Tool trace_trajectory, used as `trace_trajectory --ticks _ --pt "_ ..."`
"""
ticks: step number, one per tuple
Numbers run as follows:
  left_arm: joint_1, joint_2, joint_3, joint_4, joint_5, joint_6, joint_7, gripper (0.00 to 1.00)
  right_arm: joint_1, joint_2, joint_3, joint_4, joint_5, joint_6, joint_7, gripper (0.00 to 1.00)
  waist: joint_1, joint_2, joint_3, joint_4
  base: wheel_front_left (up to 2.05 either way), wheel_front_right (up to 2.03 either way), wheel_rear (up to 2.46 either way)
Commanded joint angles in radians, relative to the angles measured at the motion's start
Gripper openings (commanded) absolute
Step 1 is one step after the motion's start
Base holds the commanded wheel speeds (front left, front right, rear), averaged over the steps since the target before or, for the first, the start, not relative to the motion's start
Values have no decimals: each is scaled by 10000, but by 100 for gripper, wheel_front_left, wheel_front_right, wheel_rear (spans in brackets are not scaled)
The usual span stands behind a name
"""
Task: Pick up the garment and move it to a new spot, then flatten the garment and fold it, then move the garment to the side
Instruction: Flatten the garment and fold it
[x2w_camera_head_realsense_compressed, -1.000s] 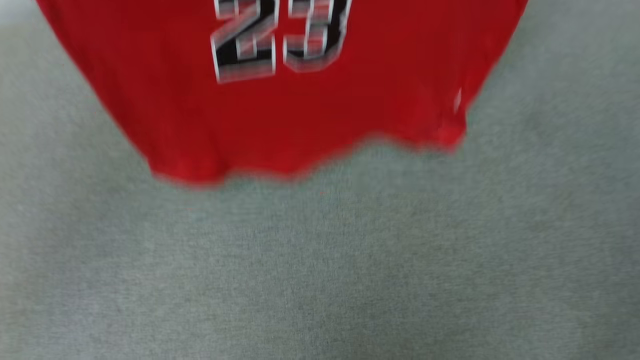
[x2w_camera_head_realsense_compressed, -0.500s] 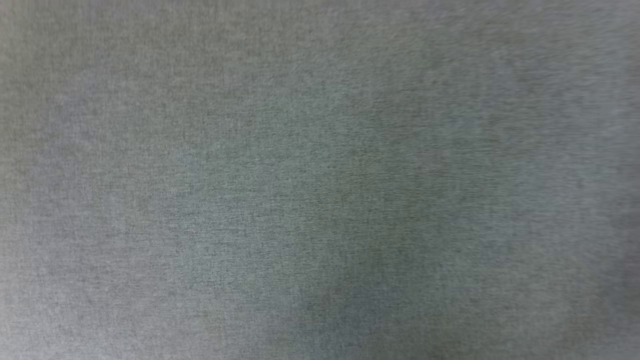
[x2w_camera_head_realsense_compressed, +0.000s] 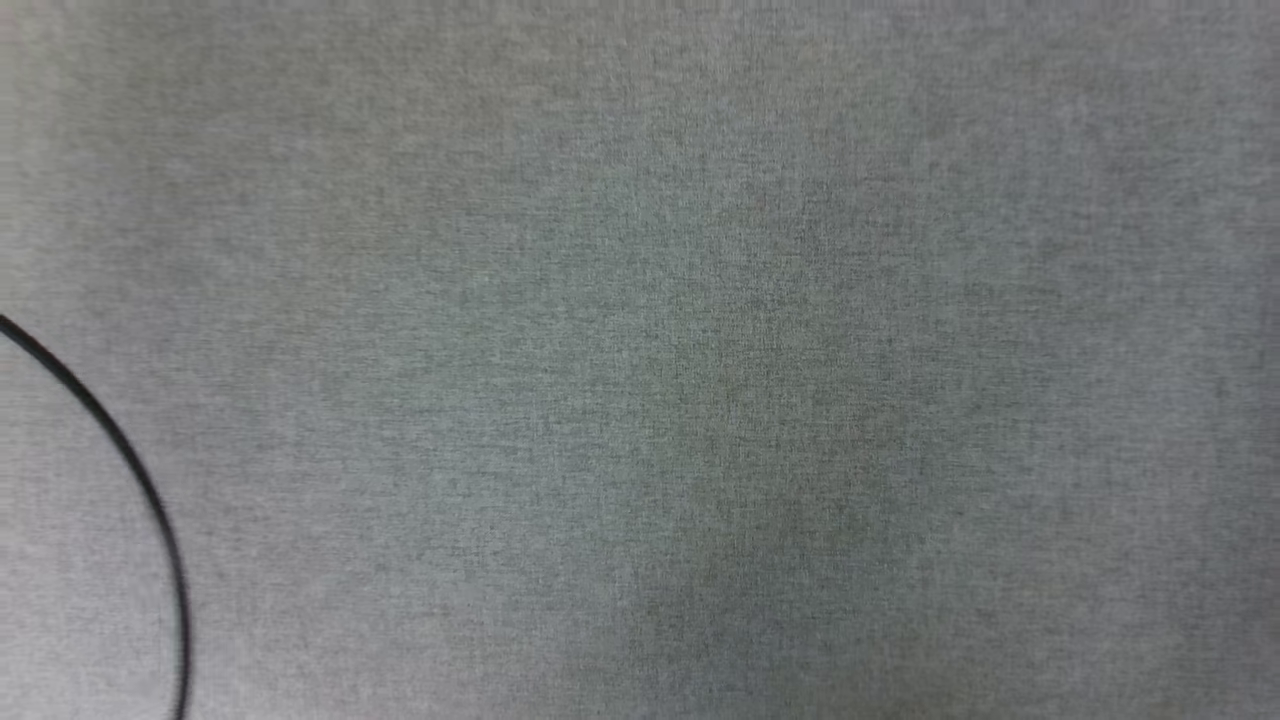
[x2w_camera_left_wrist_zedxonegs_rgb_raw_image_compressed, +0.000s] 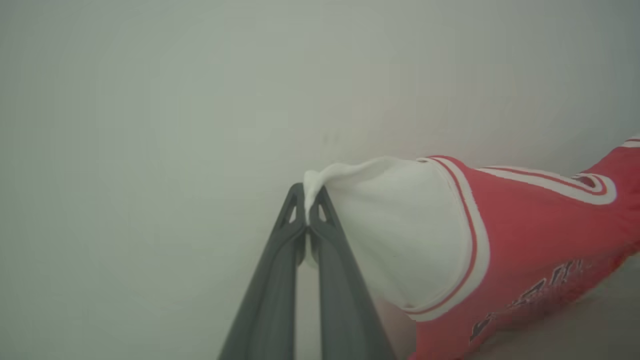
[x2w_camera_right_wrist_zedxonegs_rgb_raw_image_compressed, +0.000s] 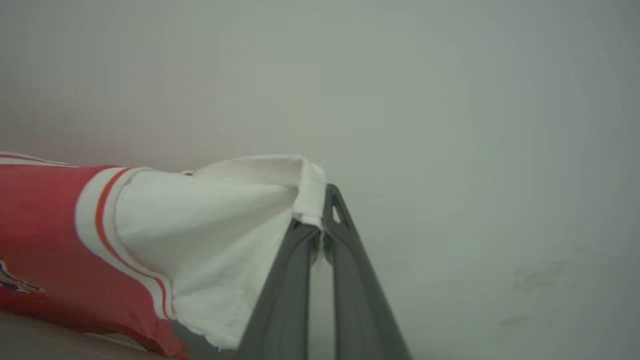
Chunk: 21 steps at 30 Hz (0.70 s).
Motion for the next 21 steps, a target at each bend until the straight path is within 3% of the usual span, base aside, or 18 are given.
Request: trace_trajectory --ticks 1,7,11,15,21 --pt "693 -89 -2 -131 -48 -15 -64 0 560 -60 112 149 222 -14 -146 0 -2 0 -329 25 0 0 0" --pt "3975 -506 464 -1061 -139 -42 -73 0 2869 -246 754 179 1643 -12 -492 0 -2 0 -1535 69 0 0 0" --pt "6273 -536 480 -1626 -36 -47 -77 0 4801 -696 1984 -514 3154 -14 -230 0 -2 0 -2422 -12 0 0 0" --pt "8335 -148 275 -1980 -98 -50 -76 0 6794 -1620 3177 -1619 4412 -14 234 0 -2 0 -3158 -104 0 0 0" --pt "10805 489 -18 -2495 -454 -50 -3 0 9293 -2783 3999 -2966 5769 -14 632 0 -2 0 -4098 -204 0 0 0"
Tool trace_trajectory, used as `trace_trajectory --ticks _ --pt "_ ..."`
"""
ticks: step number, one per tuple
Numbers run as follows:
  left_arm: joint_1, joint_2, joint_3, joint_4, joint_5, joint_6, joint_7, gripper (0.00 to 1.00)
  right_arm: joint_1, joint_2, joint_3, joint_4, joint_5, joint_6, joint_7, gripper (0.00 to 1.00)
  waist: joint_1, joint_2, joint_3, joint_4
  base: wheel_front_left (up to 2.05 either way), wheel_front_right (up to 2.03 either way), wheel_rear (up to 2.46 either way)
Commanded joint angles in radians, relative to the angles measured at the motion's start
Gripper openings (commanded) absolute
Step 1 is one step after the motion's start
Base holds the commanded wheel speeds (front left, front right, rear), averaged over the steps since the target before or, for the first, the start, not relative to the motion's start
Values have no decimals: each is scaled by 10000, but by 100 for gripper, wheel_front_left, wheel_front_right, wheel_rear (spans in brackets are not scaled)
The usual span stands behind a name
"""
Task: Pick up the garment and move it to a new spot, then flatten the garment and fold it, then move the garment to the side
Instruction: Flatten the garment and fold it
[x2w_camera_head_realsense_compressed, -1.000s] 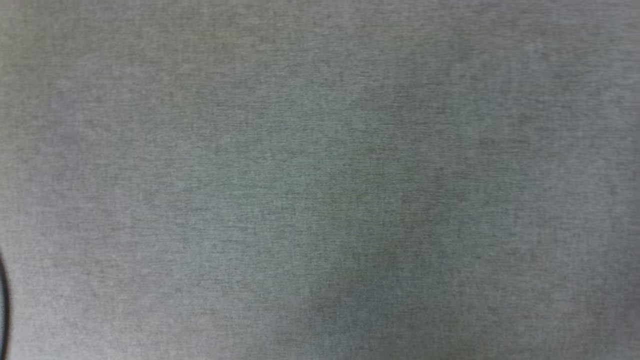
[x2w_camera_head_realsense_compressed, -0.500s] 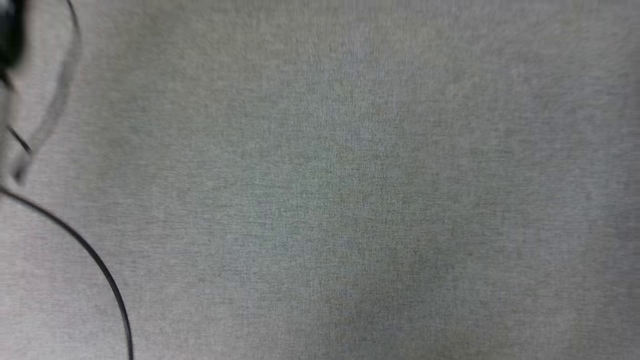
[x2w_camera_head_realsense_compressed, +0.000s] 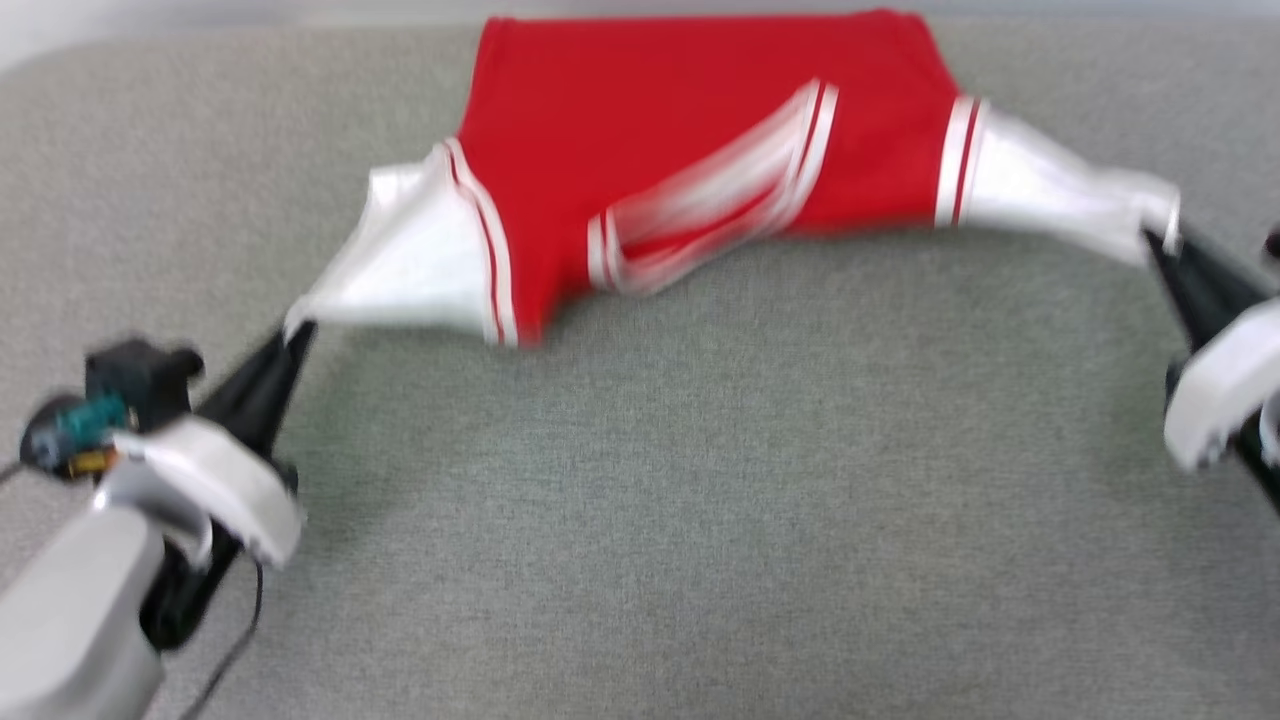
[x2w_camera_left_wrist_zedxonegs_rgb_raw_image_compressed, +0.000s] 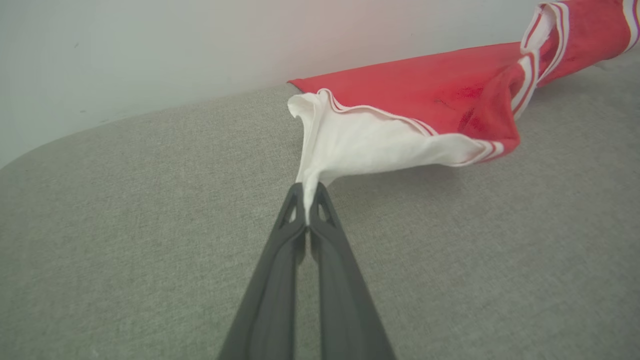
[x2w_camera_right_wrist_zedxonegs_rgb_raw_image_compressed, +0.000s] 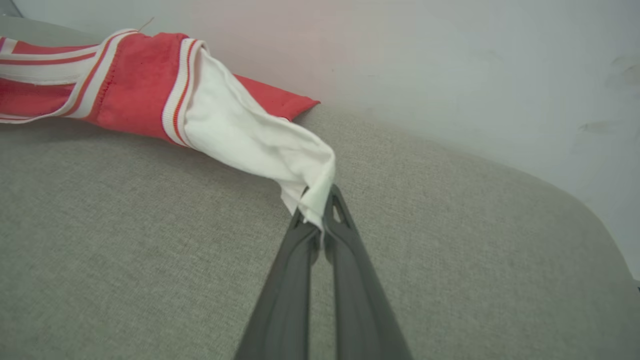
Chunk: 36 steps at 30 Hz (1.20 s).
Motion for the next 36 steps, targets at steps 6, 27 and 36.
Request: trace_trajectory --ticks 6,27,36 --pt "2072 528 -239 -620 -454 304 354 0 1959 -1270 625 -581 749 -14 261 0 2 0 -1195 -196 0 0 0" --pt "6205 1706 -736 -2513 -1978 629 1089 0 6306 -2019 205 -2470 3128 -12 2715 0 2 0 -2396 -739 0 0 0" --pt "6155 1682 -574 -3185 -2234 635 1018 0 6289 -1668 -600 -2878 3447 -9 3692 100 2 0 -2384 -637 0 0 0"
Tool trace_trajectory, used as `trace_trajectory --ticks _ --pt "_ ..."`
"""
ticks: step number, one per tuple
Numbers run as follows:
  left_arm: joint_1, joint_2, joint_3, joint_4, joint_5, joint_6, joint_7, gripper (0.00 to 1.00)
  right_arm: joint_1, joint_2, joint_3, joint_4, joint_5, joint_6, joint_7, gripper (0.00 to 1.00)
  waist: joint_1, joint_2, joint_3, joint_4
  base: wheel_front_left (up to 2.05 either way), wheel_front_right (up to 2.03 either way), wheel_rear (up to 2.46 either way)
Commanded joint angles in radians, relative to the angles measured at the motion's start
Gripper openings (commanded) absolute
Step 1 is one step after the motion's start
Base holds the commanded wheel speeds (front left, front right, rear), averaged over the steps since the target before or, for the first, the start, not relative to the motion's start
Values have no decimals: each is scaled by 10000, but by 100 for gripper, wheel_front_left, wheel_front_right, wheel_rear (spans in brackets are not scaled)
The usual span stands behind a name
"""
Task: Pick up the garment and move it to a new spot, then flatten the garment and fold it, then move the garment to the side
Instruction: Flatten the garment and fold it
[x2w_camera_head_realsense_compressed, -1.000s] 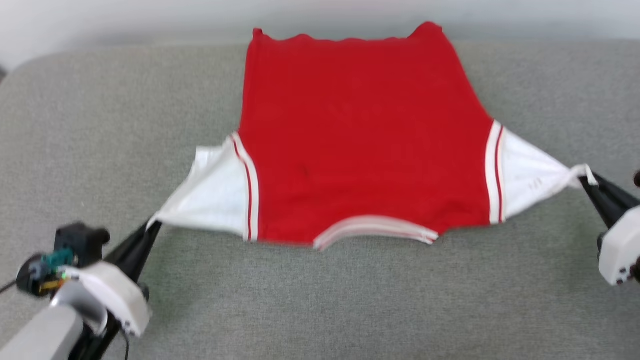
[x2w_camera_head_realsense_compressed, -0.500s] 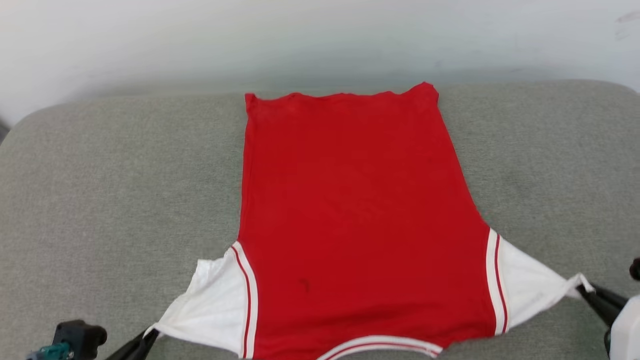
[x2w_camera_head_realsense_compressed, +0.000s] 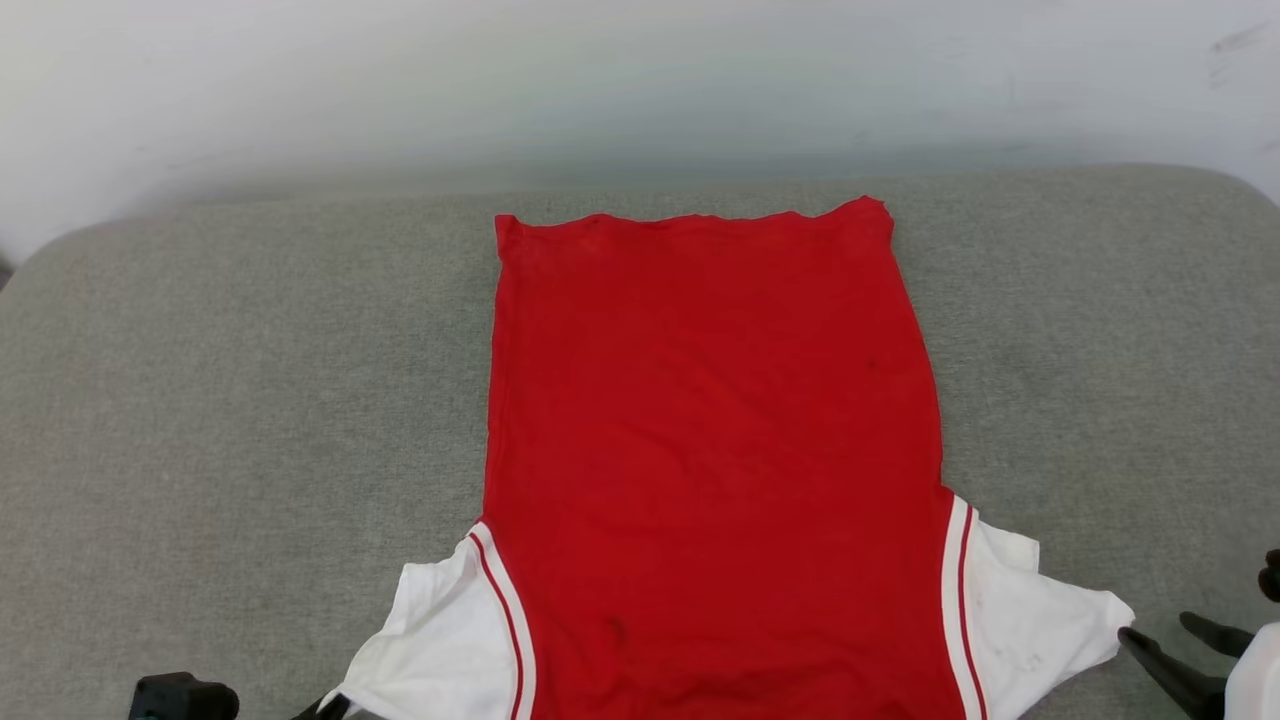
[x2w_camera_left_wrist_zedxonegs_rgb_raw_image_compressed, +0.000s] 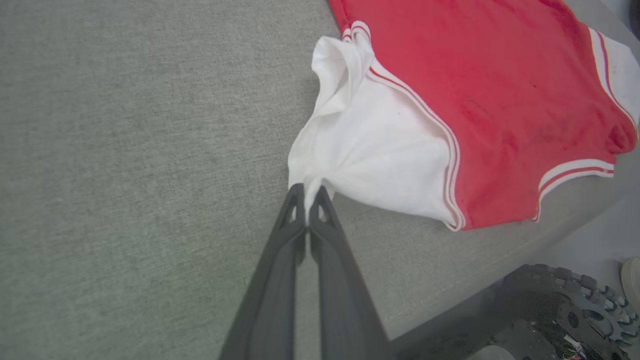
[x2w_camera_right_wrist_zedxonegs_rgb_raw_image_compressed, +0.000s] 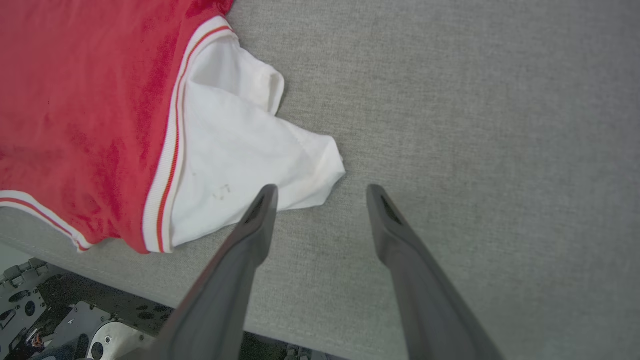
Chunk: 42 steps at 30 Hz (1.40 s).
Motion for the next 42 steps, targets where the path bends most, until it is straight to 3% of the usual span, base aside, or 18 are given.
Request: trace_trajectory --ticks 1,4,10,14,19,22,30,35,36,42 --pt "56 39 5 -182 6 -15 -8 0 -89 82 -151 -84 21 -7 116 100 1 0 56 60 0 0 0" --pt "94 134 -56 -701 -17 -63 97 0 -98 227 -371 -383 8 -6 538 100 1 0 201 195 0 0 0" --pt "-50 358 -38 -2047 224 333 374 0 -880 711 -1450 -1019 -397 -6 1526 100 1 0 747 610 0 0 0" --pt "-236 593 51 -3035 420 546 542 0 -2124 1354 -2417 -1433 -970 -6 2992 100 1 0 1622 1032 0 0 0" --pt "-694 564 -50 -3840 684 425 812 0 -4311 2167 -3262 -1160 -1790 -6 5138 100 1 0 2726 1799 0 0 0" --pt "-1066 456 -178 -4210 925 297 956 0 -5757 2486 -3673 -768 -2453 -6 6367 100 1 0 3374 2332 0 0 0" --pt "-1943 59 -334 -4742 1402 142 1176 0 -8986 2797 -4740 446 -4600 -6 8223 100 1 0 4721 3633 0 0 0" --pt "-2306 -268 -513 -4790 1577 24 1167 0 -10176 2730 -5385 953 -5931 -6 9014 100 1 0 5270 4185 0 0 0" --pt "-2463 -551 -591 -4703 1416 -89 1115 0 -10610 2942 -5739 1077 -6418 -6 9357 100 1 0 5482 4458 0 0 0" --pt "-2591 -876 -611 -4482 1395 -186 757 0 -10649 3045 -5886 1020 -7102 -6 9797 100 1 0 5813 4803 0 0 0"
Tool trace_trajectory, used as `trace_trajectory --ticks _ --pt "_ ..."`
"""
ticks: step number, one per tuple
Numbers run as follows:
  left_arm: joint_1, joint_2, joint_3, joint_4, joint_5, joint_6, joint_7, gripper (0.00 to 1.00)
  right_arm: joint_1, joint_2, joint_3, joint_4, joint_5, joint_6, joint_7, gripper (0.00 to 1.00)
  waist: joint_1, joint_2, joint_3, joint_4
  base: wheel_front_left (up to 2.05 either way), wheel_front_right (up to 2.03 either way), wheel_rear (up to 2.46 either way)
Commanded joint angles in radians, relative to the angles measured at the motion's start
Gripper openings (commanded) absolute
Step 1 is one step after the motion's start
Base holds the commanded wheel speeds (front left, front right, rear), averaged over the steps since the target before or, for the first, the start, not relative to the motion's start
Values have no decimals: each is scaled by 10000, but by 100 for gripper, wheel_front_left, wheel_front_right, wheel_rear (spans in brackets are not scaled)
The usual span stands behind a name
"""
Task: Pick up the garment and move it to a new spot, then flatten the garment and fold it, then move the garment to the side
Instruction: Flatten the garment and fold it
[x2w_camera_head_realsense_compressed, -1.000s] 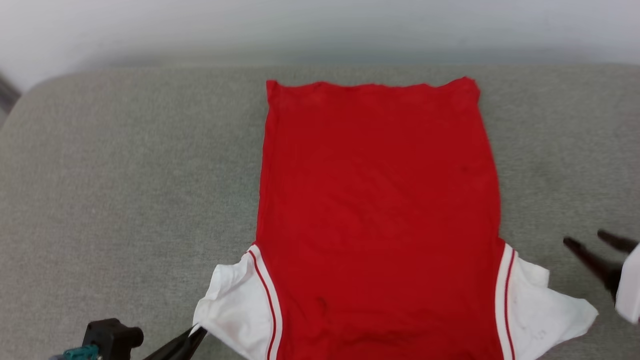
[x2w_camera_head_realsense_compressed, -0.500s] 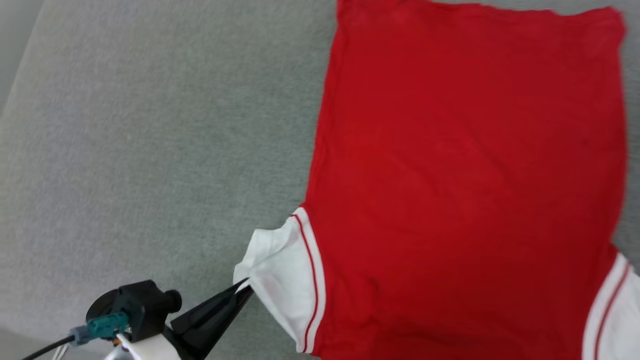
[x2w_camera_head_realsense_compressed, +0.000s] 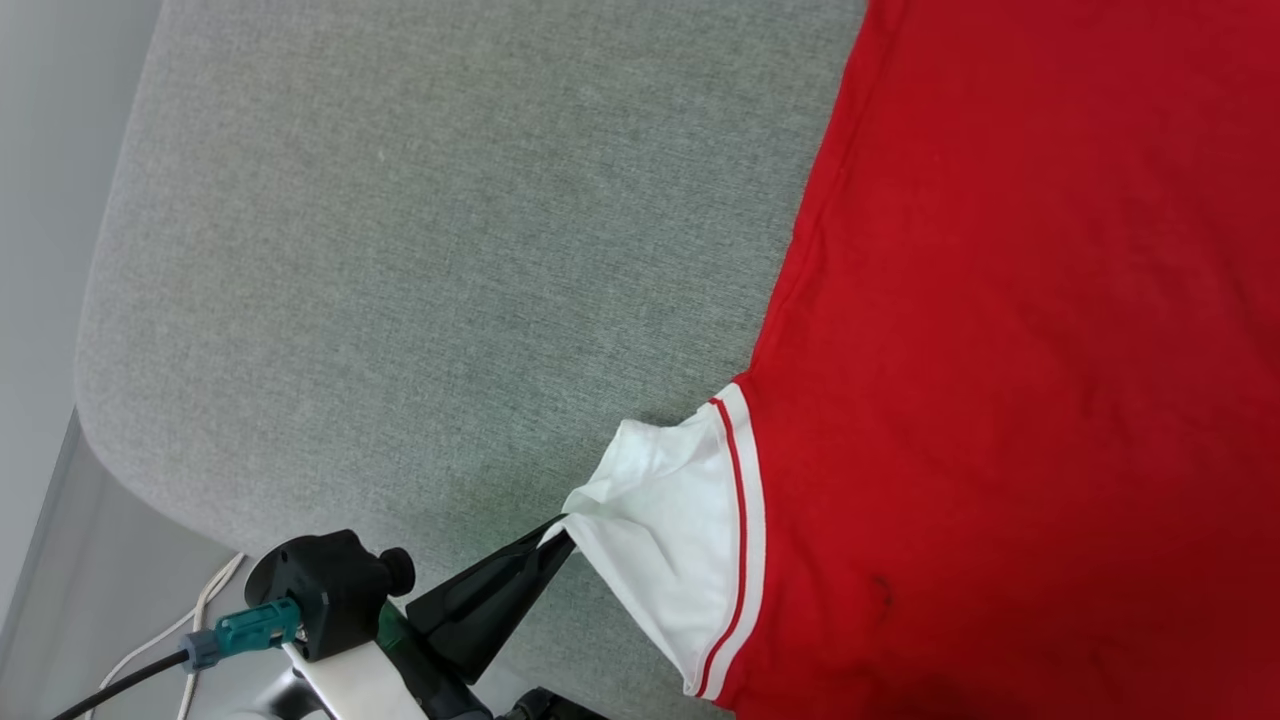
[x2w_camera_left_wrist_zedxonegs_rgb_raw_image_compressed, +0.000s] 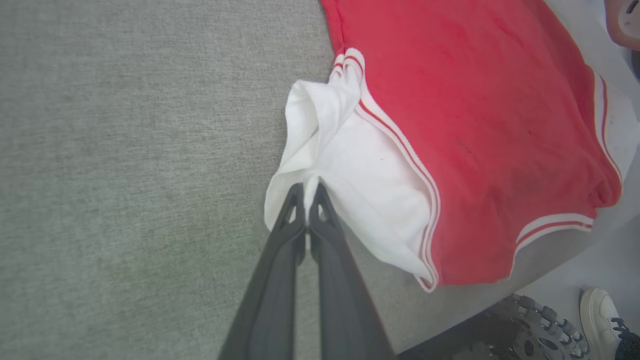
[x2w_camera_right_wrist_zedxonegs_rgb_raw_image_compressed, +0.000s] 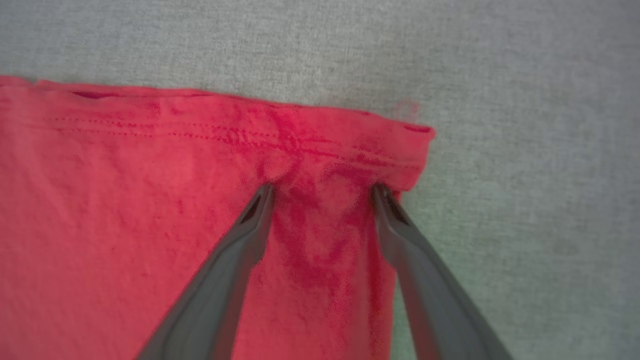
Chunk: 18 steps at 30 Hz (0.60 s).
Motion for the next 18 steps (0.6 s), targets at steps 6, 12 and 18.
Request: trace_trajectory --ticks 6,12,18 --pt "-185 -202 -37 272 35 -182 -460 0 1197 -9 -229 20 -98 -4 527 0 -2 0 338 309 0 0 0" --pt "-204 -107 40 546 -19 -158 -511 0 1602 116 -421 -169 -3 -4 318 0 -2 0 -140 1 0 0 0" --pt "-24 -23 185 576 -194 -71 -633 0 2225 255 -257 -121 469 -4 -151 0 -2 0 -957 -655 0 0 0"
